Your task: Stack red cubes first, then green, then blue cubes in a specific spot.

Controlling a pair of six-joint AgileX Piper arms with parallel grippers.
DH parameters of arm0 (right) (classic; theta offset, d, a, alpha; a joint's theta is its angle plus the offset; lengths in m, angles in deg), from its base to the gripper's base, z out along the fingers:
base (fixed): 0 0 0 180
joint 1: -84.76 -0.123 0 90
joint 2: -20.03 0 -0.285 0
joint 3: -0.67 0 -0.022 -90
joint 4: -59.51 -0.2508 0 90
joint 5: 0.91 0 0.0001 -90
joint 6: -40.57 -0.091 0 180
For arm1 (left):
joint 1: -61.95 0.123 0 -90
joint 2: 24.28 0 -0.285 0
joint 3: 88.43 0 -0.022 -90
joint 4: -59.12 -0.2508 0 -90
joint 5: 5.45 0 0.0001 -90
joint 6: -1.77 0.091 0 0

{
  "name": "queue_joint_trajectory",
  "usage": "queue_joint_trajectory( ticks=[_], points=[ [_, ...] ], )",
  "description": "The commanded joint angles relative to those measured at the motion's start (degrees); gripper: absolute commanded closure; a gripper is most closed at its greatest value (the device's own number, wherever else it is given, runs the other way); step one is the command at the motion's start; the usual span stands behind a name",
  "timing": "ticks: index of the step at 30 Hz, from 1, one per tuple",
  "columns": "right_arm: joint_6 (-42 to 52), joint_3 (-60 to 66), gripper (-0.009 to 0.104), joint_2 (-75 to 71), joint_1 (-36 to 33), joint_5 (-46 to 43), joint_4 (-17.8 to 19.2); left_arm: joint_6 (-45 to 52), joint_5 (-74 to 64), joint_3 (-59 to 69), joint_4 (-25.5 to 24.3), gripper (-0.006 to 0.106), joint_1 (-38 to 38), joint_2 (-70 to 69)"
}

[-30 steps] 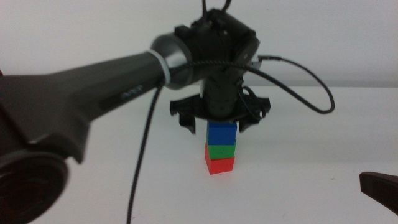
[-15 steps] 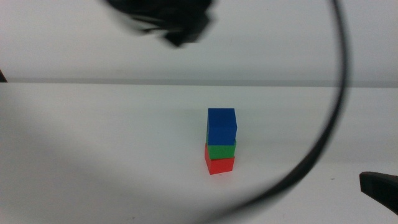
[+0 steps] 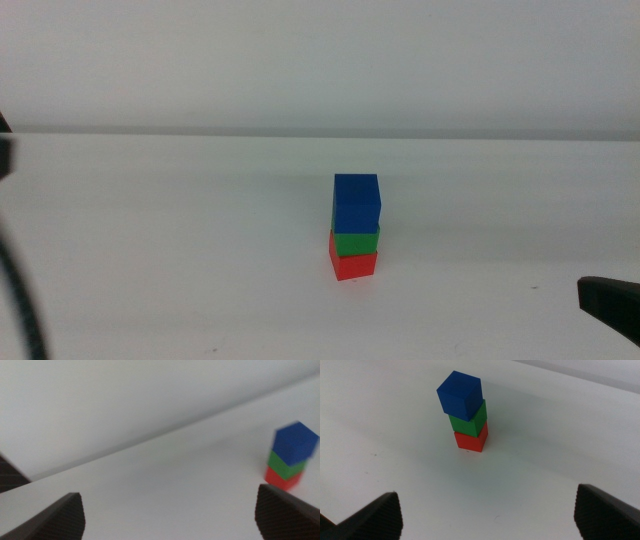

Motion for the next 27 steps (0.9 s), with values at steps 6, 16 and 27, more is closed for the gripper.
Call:
queue_joint_trajectory(
  ticks=[6, 16, 27],
  points=[
    [0.6, 0.1, 0.003, -0.3, 0.4, -0.5, 0.0, 0.7, 3.7, 4.2, 7.0, 0.009, 9.2, -11.5],
    [0.6, 0.1, 0.003, -0.3, 0.4, -0.5, 0.0, 0.7, 4.4, 4.4, 4.1, 0.009, 10.0, -15.7],
    [0.6, 11.2, 0.003, -4.9, 1.4, -17.9, -1.2, 0.7, 18.2, 17.2, 3.6, 0.009, 10.0, -18.1]
  ],
)
